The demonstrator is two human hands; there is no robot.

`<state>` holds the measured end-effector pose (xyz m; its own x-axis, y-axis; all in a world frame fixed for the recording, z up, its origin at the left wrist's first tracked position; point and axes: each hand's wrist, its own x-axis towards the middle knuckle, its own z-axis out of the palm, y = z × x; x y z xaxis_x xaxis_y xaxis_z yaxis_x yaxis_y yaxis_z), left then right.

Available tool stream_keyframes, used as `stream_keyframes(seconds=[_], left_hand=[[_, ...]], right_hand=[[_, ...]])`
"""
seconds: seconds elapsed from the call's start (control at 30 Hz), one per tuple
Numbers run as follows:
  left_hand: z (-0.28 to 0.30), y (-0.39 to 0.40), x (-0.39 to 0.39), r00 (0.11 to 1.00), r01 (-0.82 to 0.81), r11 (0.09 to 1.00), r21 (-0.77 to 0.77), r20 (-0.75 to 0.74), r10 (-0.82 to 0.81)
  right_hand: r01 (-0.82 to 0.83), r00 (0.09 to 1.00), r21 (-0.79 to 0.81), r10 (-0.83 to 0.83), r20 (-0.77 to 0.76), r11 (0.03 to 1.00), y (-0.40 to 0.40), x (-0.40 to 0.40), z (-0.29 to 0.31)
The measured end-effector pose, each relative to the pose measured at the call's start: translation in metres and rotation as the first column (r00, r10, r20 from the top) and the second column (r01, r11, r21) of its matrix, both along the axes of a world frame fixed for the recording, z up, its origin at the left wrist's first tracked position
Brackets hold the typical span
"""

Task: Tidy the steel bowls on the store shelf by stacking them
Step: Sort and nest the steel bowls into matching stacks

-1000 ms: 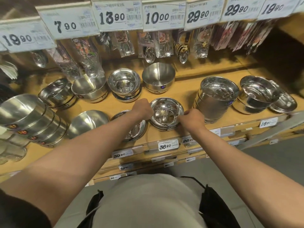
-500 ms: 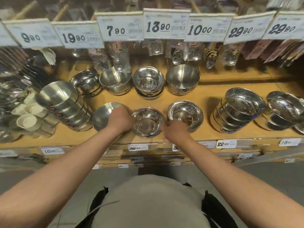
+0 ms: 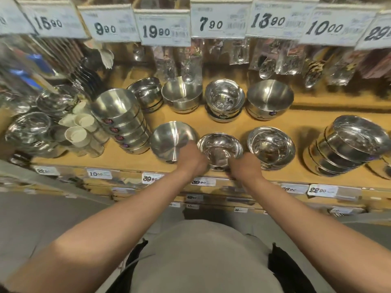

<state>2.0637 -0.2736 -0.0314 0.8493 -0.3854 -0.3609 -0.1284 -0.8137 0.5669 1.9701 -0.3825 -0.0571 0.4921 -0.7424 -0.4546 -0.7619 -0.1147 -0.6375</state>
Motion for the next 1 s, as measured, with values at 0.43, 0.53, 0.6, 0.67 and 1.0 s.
stream_keyframes(seconds=[0.43, 0.53, 0.6, 0.67, 1.0], left_hand=[[0.084, -0.059, 0.045, 0.968, -0.134, 0.908, -0.398, -0.247, 0.034], [0.092, -0.072, 0.045, 0.965, -0.129, 0.900, -0.417, -0.262, 0.017], [0.095, -0.079, 0.044, 0.967, -0.112, 0.904, -0.414, -0.255, 0.003], [0.099, -0.086, 0.040, 0.968, -0.091, 0.910, -0.404, -0.250, -0.015], [0.103, -0.120, 0.016, 0.974, -0.051, 0.898, -0.436, -0.219, -0.051]], right_hand=[[0.141, 0.945, 0.083, -0.159, 0.285, 0.987, -0.071, -0.006, 0.110], [0.134, 0.936, 0.103, -0.160, 0.315, 0.986, -0.088, -0.016, 0.119], [0.121, 0.925, 0.149, -0.165, 0.343, 0.982, -0.097, -0.021, 0.122], [0.109, 0.914, 0.186, -0.172, 0.368, 0.976, -0.103, -0.025, 0.124], [0.085, 0.889, 0.219, -0.173, 0.424, 0.972, -0.140, -0.055, 0.134]])
